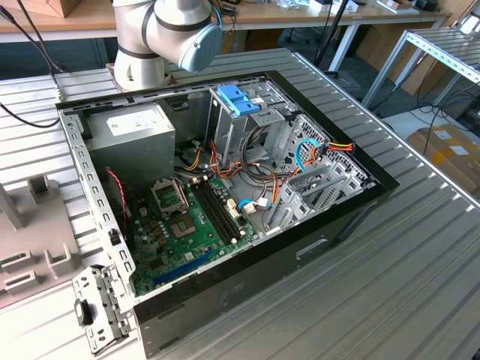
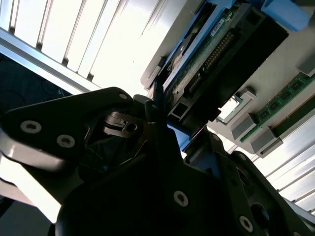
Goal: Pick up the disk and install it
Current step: 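Pick up the disk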
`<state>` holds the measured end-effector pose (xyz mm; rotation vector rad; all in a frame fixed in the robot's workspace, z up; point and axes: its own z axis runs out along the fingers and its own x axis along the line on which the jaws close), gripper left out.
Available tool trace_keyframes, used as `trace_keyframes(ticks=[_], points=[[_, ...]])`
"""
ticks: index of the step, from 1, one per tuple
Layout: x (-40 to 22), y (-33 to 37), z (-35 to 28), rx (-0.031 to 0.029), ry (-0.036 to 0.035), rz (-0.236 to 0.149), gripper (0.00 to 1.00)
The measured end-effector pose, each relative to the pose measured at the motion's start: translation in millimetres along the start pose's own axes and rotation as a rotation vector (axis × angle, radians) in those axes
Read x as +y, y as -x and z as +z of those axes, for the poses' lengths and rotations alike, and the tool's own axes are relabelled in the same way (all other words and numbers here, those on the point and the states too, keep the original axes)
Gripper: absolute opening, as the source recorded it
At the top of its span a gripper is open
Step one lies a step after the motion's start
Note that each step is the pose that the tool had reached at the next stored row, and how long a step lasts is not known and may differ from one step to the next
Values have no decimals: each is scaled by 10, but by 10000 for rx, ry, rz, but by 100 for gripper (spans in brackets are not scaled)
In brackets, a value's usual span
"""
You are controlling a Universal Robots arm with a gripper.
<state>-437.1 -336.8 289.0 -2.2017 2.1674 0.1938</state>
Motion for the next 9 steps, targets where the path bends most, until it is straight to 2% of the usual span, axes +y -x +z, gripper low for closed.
trace_keyframes(ticks=[1, 3, 5, 6, 7, 8, 9], points=[[0, -21, -3, 18, 0, 1, 38], [0, -44, -6, 185, 3, 12, 38], [1, -57, -7, 461, 7, 27, 38], [1, -62, -7, 674, 7, 38, 38], [1, -64, -7, 844, 7, 47, 38], [1, -66, -7, 1071, 13, 60, 38], [1, -66, -8, 1193, 14, 68, 38]])
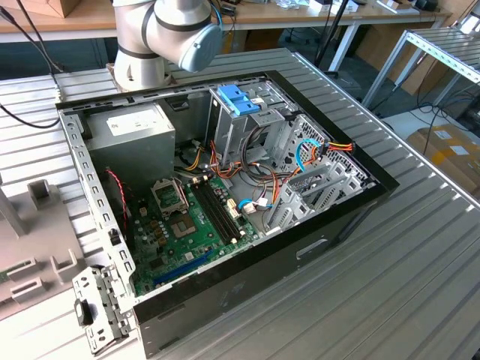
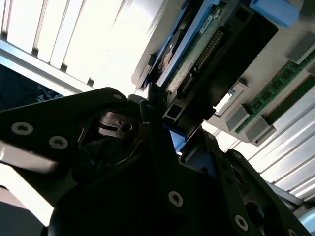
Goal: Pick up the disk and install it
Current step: 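Pick up the disk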
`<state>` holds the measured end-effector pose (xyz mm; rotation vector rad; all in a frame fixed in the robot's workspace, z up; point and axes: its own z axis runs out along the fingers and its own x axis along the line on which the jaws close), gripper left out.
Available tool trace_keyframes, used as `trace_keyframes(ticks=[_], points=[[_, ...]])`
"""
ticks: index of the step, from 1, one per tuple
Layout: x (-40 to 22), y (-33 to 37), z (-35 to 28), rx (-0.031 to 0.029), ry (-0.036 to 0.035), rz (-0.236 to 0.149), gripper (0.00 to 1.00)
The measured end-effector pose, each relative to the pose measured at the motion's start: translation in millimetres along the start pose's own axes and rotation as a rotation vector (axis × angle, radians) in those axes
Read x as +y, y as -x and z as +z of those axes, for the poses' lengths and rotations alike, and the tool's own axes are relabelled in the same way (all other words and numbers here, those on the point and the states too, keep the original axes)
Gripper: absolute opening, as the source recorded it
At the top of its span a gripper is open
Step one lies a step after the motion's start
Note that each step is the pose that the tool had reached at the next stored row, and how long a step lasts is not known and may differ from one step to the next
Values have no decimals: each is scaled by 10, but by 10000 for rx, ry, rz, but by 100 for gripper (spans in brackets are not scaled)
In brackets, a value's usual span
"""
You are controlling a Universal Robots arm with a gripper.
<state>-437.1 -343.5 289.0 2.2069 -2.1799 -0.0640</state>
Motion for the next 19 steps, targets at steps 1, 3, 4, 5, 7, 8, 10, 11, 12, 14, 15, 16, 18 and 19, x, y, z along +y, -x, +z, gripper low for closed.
trace_keyframes(ticks=[1, 3, 4, 5, 7, 8, 10, 11, 12, 14, 15, 16, 18, 19], points=[[0, 0, 0, 5, 1, 0, 38], [0, 0, 0, 13, 1, 1, 38], [0, 0, 0, 13, 1, 1, 38], [0, 0, 0, 13, 1, 1, 38], [0, 0, 0, 12, 1, 1, 38], [0, 0, 0, 12, 2, 1, 38], [0, 0, 0, 11, 1, 1, 38], [0, 0, 0, 11, 1, 1, 38], [0, 1, 0, 11, 1, 1, 38], [0, 0, -1, 11, 2, 1, 37], [0, 0, -1, 10, 2, 1, 37], [0, 0, 0, 9, 2, 0, 37], [0, 0, 0, 9, 2, 1, 37], [0, 1, 0, 9, 1, 1, 37]])
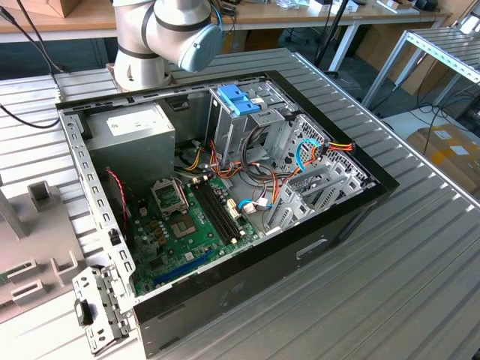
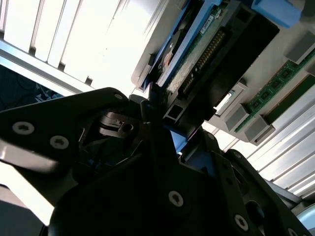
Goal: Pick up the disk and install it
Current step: 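Pick up the disk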
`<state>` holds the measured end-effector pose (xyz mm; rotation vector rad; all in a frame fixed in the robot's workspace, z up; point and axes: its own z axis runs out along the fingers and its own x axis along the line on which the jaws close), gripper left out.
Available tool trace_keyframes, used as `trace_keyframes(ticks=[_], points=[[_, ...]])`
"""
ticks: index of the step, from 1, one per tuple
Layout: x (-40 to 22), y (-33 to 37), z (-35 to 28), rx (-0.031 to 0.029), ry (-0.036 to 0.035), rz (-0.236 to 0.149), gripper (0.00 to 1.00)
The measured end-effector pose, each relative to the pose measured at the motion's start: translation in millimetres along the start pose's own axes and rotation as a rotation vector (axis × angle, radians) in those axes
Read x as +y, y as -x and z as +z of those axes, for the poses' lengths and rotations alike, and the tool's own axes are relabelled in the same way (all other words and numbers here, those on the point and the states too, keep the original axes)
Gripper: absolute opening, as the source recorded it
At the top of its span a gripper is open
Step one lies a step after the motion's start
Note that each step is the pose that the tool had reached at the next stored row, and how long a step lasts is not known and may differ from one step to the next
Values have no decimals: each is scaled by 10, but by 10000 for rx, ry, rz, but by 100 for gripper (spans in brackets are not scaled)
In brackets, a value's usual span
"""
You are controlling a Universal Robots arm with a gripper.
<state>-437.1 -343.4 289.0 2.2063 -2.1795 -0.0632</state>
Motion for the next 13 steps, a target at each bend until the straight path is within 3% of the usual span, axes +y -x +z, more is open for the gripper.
trace_keyframes(ticks=[13], points=[[2, 0, -29, -3, 0, 0, 37]])
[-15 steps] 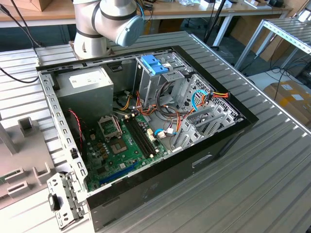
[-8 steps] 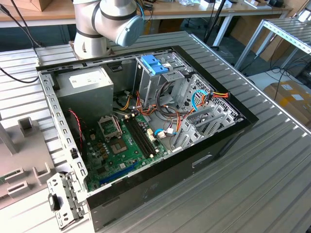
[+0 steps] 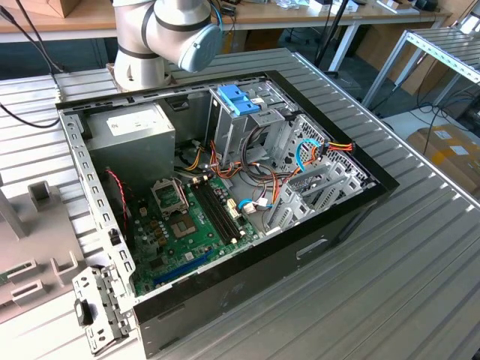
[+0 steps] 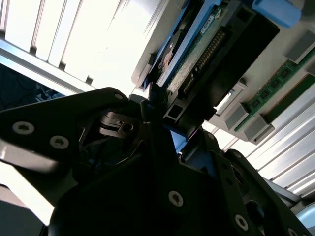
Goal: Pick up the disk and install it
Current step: 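Pick up the disk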
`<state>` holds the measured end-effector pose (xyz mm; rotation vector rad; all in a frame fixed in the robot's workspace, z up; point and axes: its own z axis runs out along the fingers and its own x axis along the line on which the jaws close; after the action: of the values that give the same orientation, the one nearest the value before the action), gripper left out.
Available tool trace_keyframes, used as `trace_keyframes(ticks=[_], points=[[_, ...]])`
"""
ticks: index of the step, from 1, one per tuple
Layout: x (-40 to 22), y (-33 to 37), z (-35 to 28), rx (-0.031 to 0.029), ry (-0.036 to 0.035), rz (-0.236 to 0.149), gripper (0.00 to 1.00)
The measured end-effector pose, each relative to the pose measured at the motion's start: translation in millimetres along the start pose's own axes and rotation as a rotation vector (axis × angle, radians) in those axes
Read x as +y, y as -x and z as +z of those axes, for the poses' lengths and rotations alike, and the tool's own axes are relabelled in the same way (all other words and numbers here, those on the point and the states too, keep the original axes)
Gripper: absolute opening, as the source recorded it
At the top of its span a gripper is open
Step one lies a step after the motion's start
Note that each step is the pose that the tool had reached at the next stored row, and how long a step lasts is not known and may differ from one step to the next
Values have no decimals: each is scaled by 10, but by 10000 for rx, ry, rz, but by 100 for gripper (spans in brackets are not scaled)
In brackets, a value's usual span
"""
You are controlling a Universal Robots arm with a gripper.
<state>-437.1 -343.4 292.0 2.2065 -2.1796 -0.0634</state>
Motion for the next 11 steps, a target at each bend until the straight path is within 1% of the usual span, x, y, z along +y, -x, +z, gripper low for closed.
trace_keyframes(ticks=[11], points=[[5, 0, -91, 0, 1, 0, 37]])
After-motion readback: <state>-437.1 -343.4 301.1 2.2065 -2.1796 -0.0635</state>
